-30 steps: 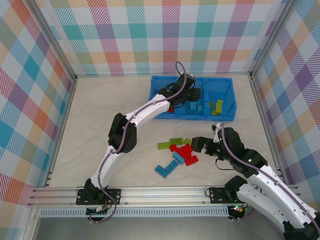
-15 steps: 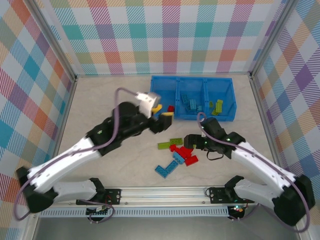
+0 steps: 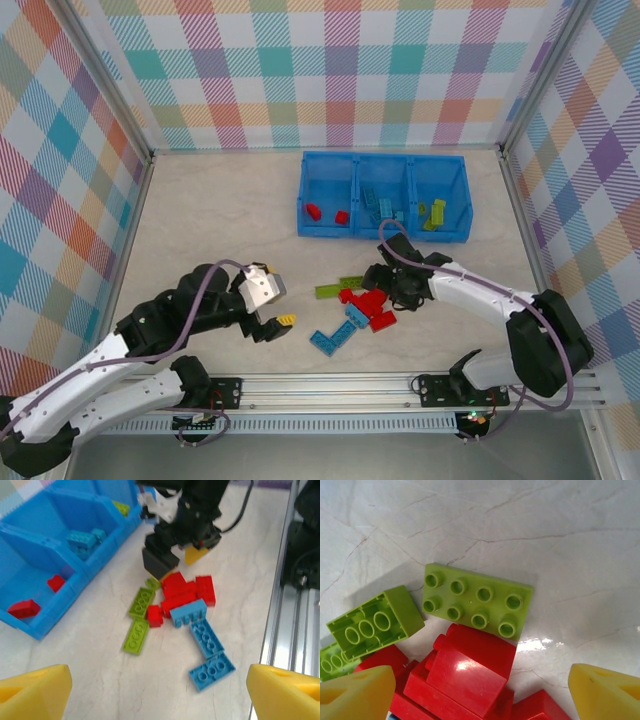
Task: Sort the legos into containers by color
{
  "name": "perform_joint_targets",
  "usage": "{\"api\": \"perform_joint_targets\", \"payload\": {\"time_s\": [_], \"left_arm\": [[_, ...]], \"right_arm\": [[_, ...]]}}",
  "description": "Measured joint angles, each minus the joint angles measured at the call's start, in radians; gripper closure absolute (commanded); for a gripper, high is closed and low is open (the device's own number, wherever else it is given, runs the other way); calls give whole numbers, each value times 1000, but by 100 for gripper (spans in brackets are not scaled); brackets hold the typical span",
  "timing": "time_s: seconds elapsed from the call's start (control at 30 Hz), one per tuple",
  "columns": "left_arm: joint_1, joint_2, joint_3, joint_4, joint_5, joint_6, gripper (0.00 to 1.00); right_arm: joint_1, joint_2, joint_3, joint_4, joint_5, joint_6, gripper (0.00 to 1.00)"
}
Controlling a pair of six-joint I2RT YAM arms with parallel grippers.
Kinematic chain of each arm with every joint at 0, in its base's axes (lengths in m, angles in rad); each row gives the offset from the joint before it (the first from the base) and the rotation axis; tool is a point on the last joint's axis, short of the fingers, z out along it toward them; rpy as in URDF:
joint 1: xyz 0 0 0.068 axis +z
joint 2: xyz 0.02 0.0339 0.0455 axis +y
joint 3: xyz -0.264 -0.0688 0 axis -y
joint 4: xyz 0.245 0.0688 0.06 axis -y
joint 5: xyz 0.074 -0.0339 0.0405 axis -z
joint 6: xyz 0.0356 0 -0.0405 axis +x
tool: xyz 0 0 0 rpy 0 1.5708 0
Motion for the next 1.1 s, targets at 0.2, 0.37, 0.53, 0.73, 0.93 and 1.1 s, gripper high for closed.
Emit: {"api": "perform_joint_targets", "payload": {"time_s": [0.2,0.37,0.53,0.73,0.93,1.1], "left_arm": [[0,68,-4,2,-1,50,9],[0,35,-53,11,7,54,8],[0,26,-71,17,6,59,8],[0,26,-77,35,5,70,8],[2,0,-96,56,-13,74,5],[22,-104,-143,113,-66,80,0]], "right_arm": [[40,63,4,-13,32,128,27],[54,89,29,-19,68,182,46],[55,97,29,-10,82,205,57],[55,62,27,-21,105,198,70],[101,-81,107,-65,169,126,69],[114,-11,341,-13,175,-5,68]]}}
